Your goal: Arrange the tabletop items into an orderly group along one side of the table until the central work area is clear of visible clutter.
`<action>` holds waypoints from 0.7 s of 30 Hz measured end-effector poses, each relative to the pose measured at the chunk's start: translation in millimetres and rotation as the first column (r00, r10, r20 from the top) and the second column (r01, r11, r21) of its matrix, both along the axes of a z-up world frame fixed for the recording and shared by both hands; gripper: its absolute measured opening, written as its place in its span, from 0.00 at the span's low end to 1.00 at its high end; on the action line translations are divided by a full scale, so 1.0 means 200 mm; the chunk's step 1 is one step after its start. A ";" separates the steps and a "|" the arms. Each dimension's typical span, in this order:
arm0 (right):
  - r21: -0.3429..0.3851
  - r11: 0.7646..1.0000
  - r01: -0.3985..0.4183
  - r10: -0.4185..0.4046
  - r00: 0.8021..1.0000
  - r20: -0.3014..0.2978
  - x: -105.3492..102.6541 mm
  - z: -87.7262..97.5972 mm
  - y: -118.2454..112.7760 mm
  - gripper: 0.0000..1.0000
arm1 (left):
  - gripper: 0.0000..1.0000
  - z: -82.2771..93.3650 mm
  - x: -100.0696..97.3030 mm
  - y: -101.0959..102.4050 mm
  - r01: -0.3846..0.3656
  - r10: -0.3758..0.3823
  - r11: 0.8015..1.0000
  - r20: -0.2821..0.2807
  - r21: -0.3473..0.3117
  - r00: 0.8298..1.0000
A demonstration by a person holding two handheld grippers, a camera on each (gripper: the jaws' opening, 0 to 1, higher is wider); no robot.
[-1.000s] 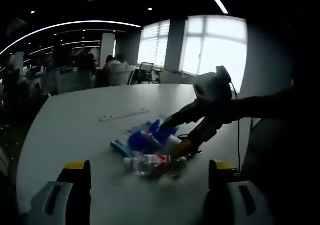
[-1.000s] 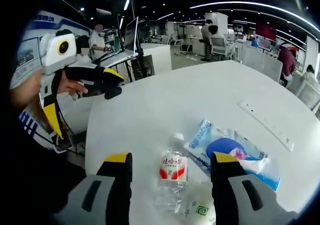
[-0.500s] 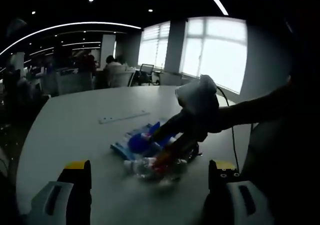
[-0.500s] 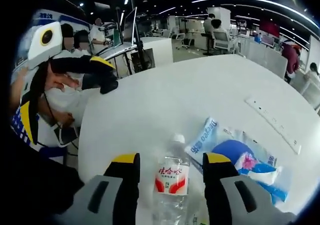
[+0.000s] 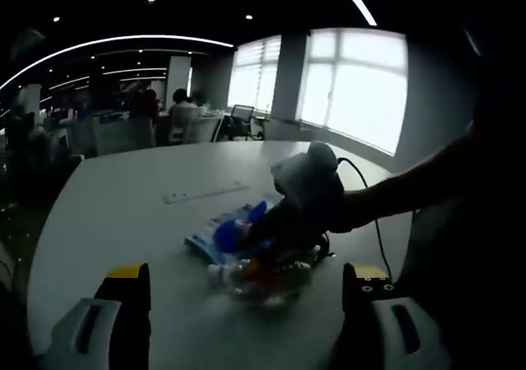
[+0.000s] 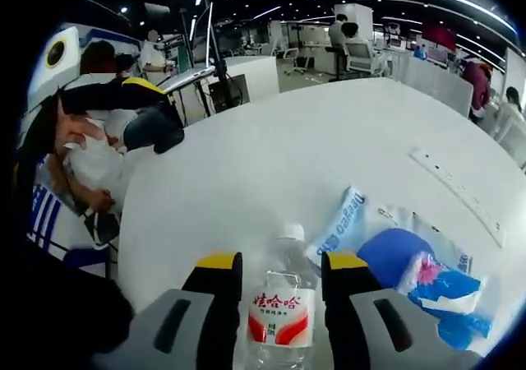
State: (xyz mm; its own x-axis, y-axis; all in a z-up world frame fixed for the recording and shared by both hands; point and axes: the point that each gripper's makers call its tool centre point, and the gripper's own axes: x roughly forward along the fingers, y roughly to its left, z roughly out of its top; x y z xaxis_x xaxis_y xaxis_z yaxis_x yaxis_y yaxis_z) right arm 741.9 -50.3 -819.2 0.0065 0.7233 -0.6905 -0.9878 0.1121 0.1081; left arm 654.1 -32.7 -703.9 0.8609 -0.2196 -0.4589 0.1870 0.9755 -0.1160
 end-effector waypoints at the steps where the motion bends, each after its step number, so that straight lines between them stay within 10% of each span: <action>1: 0.015 1.000 0.004 -0.003 1.000 -0.009 0.00 0.01 0.02 0.33 | 0.96 0.00 0.00 0.00 0.003 -0.003 1.000 -0.001 -0.001 1.000; 21: -0.057 0.997 0.051 -0.052 0.999 -0.011 0.02 -0.14 0.16 0.23 | 0.95 0.01 0.03 0.02 0.003 -0.003 1.000 0.008 -0.005 1.000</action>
State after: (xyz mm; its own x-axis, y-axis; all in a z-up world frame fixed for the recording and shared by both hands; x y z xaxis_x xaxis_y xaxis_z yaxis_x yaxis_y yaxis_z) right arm 746.3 -18.7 -847.6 0.0341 0.6820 -0.7306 -0.9793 0.1688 0.1119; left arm 660.8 -29.1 -702.0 0.8640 -0.2243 -0.4508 0.1908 0.9744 -0.1190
